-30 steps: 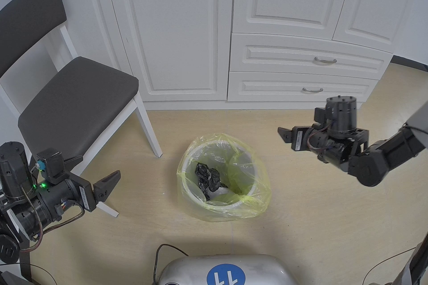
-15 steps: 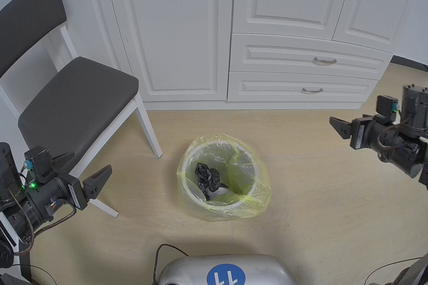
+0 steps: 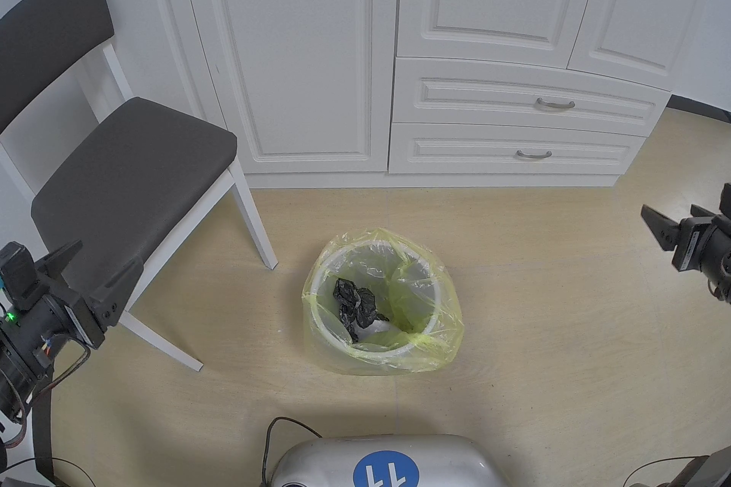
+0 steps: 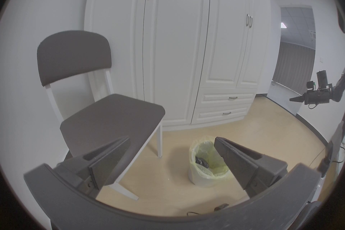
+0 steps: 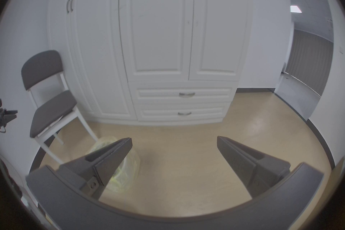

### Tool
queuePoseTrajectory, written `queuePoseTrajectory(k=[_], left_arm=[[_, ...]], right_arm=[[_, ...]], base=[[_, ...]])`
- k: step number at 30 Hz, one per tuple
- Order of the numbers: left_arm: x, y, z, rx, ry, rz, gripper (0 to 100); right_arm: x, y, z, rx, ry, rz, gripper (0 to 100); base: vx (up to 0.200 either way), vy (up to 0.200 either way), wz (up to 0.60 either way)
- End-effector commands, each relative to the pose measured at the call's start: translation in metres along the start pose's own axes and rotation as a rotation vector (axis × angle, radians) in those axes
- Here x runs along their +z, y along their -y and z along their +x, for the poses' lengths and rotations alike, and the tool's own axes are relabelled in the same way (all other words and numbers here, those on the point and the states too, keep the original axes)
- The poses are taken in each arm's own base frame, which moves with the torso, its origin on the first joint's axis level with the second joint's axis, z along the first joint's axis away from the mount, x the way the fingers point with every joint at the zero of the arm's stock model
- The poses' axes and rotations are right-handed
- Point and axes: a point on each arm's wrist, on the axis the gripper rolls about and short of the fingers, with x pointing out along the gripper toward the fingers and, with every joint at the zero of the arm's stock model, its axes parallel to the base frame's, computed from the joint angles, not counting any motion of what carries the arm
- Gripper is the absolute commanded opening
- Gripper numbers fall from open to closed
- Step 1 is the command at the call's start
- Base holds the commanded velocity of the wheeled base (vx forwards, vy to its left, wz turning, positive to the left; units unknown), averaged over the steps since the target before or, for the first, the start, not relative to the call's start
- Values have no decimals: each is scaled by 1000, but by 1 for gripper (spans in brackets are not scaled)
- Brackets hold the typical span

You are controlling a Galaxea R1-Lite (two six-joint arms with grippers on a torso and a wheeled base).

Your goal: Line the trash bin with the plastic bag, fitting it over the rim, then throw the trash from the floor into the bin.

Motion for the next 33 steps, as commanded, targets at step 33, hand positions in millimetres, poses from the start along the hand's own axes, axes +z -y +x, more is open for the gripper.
queuePoseTrajectory(k=[33], left_arm=[[88,-7,-91,112,546,79,100]], right_arm=[[70,45,-135,-217,640,50,100]], base=[[0,0,0]])
